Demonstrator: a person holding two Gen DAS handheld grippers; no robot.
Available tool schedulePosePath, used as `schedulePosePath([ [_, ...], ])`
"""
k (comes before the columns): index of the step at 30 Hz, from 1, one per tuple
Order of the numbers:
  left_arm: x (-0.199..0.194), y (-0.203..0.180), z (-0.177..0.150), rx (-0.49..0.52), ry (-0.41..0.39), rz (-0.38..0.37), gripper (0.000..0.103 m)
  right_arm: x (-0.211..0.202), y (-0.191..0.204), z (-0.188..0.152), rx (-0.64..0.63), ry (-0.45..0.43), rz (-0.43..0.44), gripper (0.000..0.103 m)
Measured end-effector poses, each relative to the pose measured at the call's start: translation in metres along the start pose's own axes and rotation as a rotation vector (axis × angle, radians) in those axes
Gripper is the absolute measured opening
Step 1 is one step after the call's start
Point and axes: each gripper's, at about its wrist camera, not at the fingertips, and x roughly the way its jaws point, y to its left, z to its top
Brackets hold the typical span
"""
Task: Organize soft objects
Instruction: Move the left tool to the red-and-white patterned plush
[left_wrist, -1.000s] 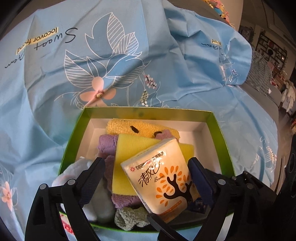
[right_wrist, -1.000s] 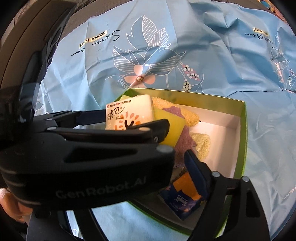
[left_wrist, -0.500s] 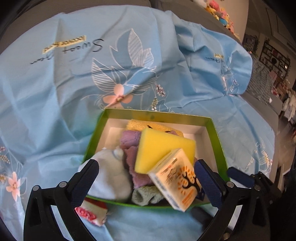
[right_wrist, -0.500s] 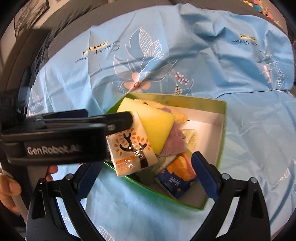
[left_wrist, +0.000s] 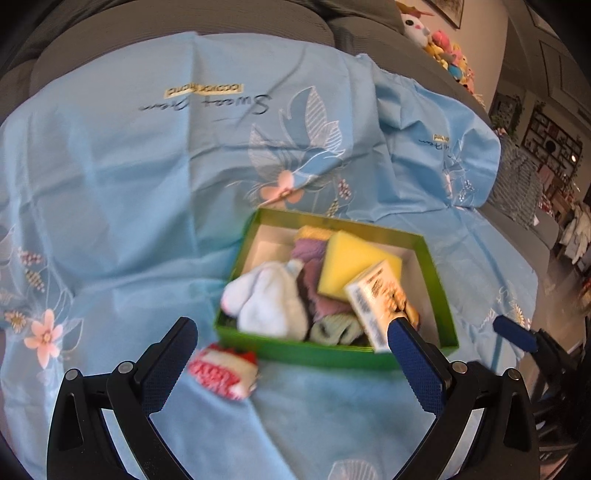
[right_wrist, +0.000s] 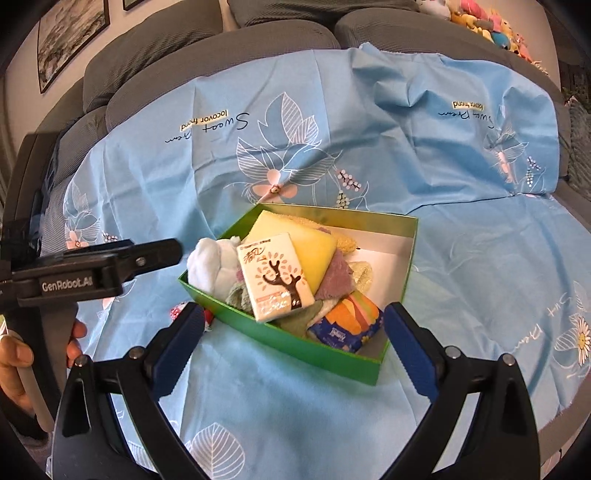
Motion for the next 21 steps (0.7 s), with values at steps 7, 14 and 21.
schedulePosePath([
  [7, -0.005, 0.032, -0.032, -0.043, 0.034, -0.001, 0.103, -0.008, 0.016, -0.018, -0.020, 0.015, -0.023, 0.098],
  [14, 0.013, 0.075, -0.065, -0.113, 0.095, 0.017, 0.103, 0.011, 0.038, -0.053, -0.002, 0.091, 0.010, 0.098],
  [21, 0.050, 0.103, -0.080, -0.149, 0.160, -0.013, 0.103, 0.063, 0.071, -0.080, -0.021, 0.211, 0.088, 0.098],
])
